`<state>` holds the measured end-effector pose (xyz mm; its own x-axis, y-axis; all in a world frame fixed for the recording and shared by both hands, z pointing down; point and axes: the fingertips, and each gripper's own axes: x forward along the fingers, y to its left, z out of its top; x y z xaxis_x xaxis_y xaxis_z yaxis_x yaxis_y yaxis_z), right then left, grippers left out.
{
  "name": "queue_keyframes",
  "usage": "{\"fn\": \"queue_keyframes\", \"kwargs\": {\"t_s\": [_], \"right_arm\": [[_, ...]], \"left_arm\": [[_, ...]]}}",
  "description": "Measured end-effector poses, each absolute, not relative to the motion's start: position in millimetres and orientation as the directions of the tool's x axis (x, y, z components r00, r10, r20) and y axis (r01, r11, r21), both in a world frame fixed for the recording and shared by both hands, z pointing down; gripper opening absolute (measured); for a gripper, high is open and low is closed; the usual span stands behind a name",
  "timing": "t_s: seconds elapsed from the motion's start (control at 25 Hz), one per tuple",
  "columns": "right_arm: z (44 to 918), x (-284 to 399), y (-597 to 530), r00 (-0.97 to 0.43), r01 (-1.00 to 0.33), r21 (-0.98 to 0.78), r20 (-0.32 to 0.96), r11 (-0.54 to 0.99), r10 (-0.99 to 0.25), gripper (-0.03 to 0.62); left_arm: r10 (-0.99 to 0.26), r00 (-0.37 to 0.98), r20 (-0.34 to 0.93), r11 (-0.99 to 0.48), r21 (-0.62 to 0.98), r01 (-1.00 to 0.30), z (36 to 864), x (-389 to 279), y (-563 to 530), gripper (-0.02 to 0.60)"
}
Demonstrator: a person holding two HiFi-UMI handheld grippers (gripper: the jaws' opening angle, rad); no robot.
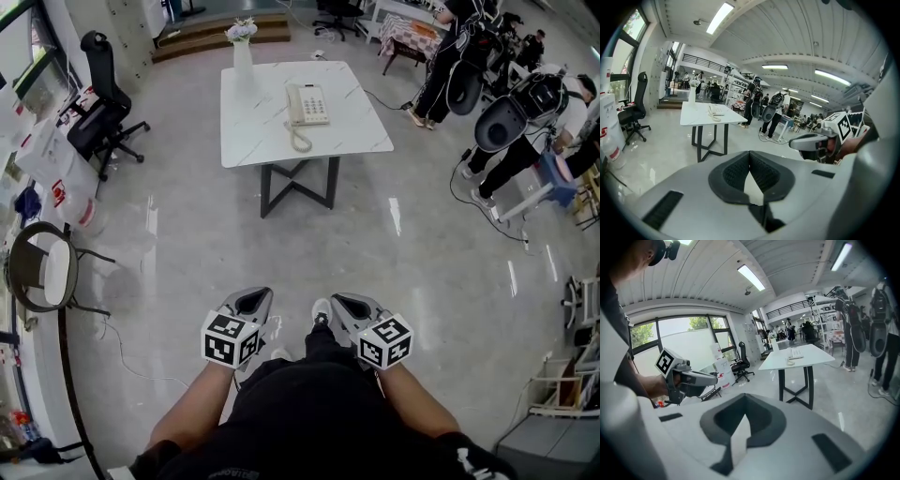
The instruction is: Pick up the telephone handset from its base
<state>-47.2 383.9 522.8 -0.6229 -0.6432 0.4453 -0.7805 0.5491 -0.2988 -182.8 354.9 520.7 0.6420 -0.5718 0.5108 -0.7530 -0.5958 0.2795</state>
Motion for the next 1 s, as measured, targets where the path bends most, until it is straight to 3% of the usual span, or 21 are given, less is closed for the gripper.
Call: {"fn": "queue_keyframes", "kwargs": {"t_s": [1.0], "right_arm": [[510.4,22.5,185.5,-0.696,-0.717,-0.336,0.392,0.611,-0.601,0.001]], "left_arm": [[-0.625,0.583,0.519,-0.548,0.240,-0.801,500.7,-103.0,174.5,0.002]]}}
